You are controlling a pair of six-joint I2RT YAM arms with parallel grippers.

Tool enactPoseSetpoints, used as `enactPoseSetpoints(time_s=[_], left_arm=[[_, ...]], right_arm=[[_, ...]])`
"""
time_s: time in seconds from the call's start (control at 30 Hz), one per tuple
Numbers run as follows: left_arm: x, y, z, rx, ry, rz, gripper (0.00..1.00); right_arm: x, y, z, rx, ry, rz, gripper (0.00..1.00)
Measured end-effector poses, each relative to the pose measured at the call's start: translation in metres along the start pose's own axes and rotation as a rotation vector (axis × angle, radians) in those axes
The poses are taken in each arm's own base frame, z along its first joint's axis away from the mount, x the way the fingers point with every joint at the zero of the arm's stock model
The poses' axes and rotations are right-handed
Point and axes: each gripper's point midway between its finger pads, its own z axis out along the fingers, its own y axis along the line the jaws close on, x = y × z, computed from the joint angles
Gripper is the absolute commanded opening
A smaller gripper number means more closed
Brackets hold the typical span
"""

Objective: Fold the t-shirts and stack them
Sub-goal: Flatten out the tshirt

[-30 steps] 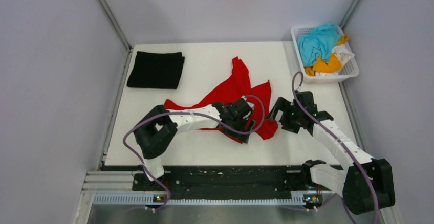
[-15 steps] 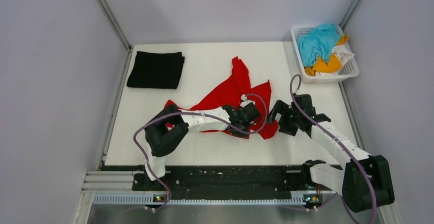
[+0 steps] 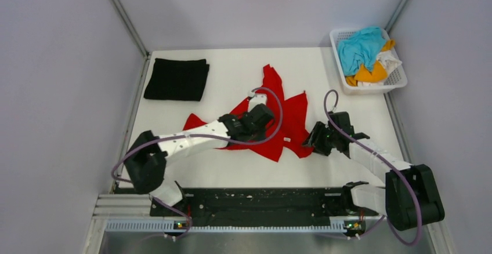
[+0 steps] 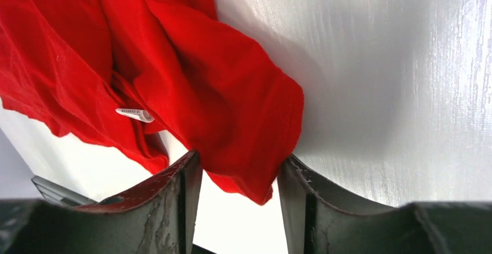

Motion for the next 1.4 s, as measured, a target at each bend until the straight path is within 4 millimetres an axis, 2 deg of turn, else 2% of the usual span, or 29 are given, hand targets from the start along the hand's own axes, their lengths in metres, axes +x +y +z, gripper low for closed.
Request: enactPoseSetpoints(time_s=[0.13,0.17,0.23,0.3,0.33,0.4,0.53,0.7,0.9,0.97,1.07,1.2,1.27,1.37,1.4], left_arm=[[-0.043,0.015,-0.027,0.059,-0.115,-0.084,0.00],[-0.047,0.016,-0.028,0.072,-0.124,-0.089,0.03],[-0.047,0.009,-0.026,0.122,-0.111,-0.072,0.23],[-0.034,-0.005,-0.017,0.180,-0.062,-0.030,0.44],[-0.027,-0.010,-0.012,0.195,-0.037,-0.003,0.50],[-0.003,-0.021,0.005,0.206,0.039,0.056,0.56],[0.042,-0.037,0.029,0.183,0.167,0.161,0.61],[0.079,-0.046,0.045,0.110,0.253,0.252,0.62],[0.076,-0.063,0.056,0.006,0.242,0.280,0.59],[0.075,-0.065,0.059,-0.039,0.239,0.278,0.52],[0.073,-0.068,0.062,-0.105,0.234,0.254,0.47],[0.078,-0.069,0.063,-0.153,0.234,0.221,0.35],[0.080,-0.070,0.065,-0.164,0.234,0.200,0.33],[0.082,-0.070,0.069,-0.185,0.230,0.158,0.23],[0.081,-0.069,0.070,-0.194,0.220,0.148,0.16]], right_arm=[[-0.001,-0.001,0.003,0.000,-0.007,0.011,0.46],[-0.002,-0.001,0.003,-0.001,-0.011,0.011,0.46],[-0.003,0.000,0.003,-0.003,-0.017,0.010,0.46],[-0.004,0.000,0.004,-0.004,-0.024,0.012,0.46],[-0.004,0.000,0.004,-0.003,-0.025,0.013,0.46],[-0.003,-0.001,0.004,0.000,-0.024,0.016,0.46],[-0.004,-0.001,0.004,0.000,-0.025,0.013,0.46],[-0.003,-0.002,0.004,0.001,-0.024,-0.003,0.46],[-0.003,-0.003,0.004,-0.002,-0.023,-0.029,0.46],[-0.003,-0.003,0.004,-0.005,-0.024,-0.037,0.46],[-0.001,-0.004,0.003,-0.008,-0.029,-0.045,0.46],[0.002,-0.006,0.000,-0.016,-0.040,-0.054,0.46],[0.004,-0.007,-0.001,-0.020,-0.045,-0.056,0.46],[0.006,-0.009,-0.003,-0.022,-0.048,-0.057,0.45],[0.007,-0.009,-0.004,-0.021,-0.048,-0.058,0.45]])
